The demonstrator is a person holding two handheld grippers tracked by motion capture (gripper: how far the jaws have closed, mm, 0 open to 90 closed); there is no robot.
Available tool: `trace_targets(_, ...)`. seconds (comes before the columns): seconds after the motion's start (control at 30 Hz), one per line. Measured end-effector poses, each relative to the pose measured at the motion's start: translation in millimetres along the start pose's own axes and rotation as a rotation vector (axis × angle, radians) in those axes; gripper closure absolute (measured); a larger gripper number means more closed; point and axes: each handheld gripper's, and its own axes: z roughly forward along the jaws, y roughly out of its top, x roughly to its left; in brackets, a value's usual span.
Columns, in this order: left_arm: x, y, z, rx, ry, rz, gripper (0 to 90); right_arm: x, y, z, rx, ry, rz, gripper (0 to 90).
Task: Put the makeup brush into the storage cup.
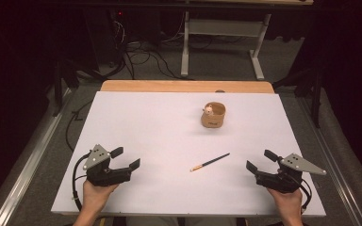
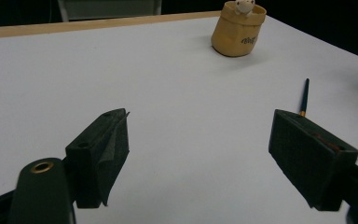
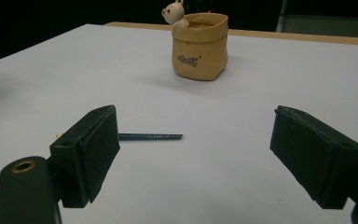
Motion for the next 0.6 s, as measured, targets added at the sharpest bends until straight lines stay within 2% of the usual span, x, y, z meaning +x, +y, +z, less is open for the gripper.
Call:
trace_targets(0.03,0.0,0.0,-0.4,-0.002,0.000,-0.002,20.4,0.5,0.2,-0.5,-0.002,0.003,0.015,17.1)
trace_targets(0.4,1.9,0.5,0.2,0.004,0.002,0.000,20.1,0.2,1.6,2.1,-0.005,0.011,0.008,16.4)
trace_targets(0.6,2.3,1.1,0.6,-0.001,-0.013,-0.011,19.9,1.6,2.5,4.6,-0.004,0.038,0.040,16.1)
